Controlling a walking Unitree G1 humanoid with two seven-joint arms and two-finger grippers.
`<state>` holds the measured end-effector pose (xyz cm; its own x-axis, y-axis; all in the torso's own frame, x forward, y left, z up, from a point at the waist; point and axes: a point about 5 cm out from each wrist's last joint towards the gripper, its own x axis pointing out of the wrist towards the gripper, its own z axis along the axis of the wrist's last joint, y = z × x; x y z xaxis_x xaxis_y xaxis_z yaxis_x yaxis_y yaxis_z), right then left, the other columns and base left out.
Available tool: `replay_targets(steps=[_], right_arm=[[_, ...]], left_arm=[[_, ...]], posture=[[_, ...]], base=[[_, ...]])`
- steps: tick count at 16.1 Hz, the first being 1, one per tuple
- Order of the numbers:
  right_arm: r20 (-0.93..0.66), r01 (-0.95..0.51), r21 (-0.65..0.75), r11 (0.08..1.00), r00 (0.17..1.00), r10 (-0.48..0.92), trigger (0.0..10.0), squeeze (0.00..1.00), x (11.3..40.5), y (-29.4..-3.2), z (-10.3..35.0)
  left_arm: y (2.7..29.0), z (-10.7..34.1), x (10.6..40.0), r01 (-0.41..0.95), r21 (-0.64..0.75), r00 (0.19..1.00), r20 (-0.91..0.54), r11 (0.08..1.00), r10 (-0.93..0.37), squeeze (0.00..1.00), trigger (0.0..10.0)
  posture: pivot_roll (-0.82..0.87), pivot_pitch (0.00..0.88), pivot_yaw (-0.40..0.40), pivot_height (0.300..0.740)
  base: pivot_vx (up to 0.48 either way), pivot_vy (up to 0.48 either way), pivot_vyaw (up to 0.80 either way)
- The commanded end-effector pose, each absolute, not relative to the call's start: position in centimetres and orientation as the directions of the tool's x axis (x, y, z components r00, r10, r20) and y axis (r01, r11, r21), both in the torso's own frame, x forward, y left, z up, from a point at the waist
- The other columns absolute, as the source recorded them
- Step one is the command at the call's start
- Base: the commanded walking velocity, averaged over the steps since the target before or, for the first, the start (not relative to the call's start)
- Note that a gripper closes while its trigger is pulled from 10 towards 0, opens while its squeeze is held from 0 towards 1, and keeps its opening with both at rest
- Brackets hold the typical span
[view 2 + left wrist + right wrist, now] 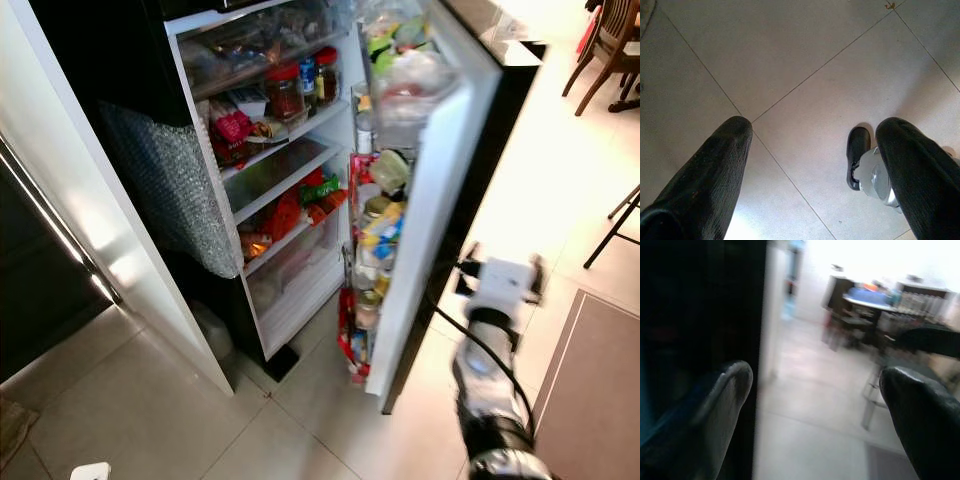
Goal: Restocking fridge
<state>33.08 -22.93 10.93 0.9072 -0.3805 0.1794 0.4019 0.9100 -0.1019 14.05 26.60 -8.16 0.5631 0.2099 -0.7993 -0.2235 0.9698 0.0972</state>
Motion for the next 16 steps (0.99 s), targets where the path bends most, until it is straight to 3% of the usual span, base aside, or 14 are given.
replay_targets(steps=[1, 5, 7, 9, 12, 14, 16], right_arm=[[0.182, 0.304, -0.109, 0.947, 0.942, -0.281, 10.0, 0.00, 33.8, -21.2, 11.3], [0.167, -0.048, -0.099, 0.994, 0.984, 0.064, 10.0, 0.00, 34.1, -15.9, 11.4], [0.157, -0.294, -0.118, 0.948, 0.938, 0.310, 10.0, 0.00, 33.5, -12.8, 11.2], [0.137, -0.422, -0.120, 0.899, 0.890, 0.436, 10.0, 0.00, 32.9, -11.2, 11.0], [0.118, -0.353, -0.114, 0.929, 0.923, 0.365, 10.0, 0.00, 33.3, -12.4, 10.7], [0.091, -0.243, -0.089, 0.966, 0.964, 0.251, 10.0, 0.00, 33.8, -14.5, 10.5], [0.063, -0.032, -0.052, 0.998, 0.997, 0.035, 10.0, 0.00, 33.9, -17.8, 10.0]], left_arm=[[27.0, -8.2, 13.7, -0.212, 0.115, 0.550, -0.807, 0.971, 0.215, 0.00, 10.0], [27.0, -8.1, 13.8, -0.197, 0.118, 0.551, -0.808, 0.973, 0.209, 0.00, 10.0], [27.0, -8.1, 13.8, -0.185, 0.120, 0.552, -0.808, 0.975, 0.204, 0.00, 10.0], [27.0, -8.1, 13.9, -0.182, 0.121, 0.553, -0.808, 0.976, 0.203, 0.00, 10.0], [26.9, -8.1, 14.0, -0.184, 0.120, 0.555, -0.806, 0.976, 0.204, 0.00, 10.0], [26.8, -8.1, 14.0, -0.184, 0.120, 0.555, -0.806, 0.975, 0.204, 0.00, 10.0], [26.8, -8.2, 13.9, -0.188, 0.120, 0.554, -0.806, 0.975, 0.206, 0.00, 10.0]], posture=[[-0.02, 0.000, 0.027, 0.740], [-0.02, 0.000, 0.028, 0.740], [-0.02, 0.000, 0.028, 0.740], [-0.02, 0.000, 0.024, 0.740], [-0.01, 0.000, 0.019, 0.740], [-0.02, 0.000, 0.016, 0.740], [-0.02, 0.000, 0.009, 0.740]], base=[[0.000, 0.000, 0.00], [0.000, 0.000, 0.00], [0.000, 0.000, 0.00], [0.000, 0.000, 0.00], [0.000, 0.000, 0.00], [0.000, 0.000, 0.00], [0.000, 0.000, 0.00]])
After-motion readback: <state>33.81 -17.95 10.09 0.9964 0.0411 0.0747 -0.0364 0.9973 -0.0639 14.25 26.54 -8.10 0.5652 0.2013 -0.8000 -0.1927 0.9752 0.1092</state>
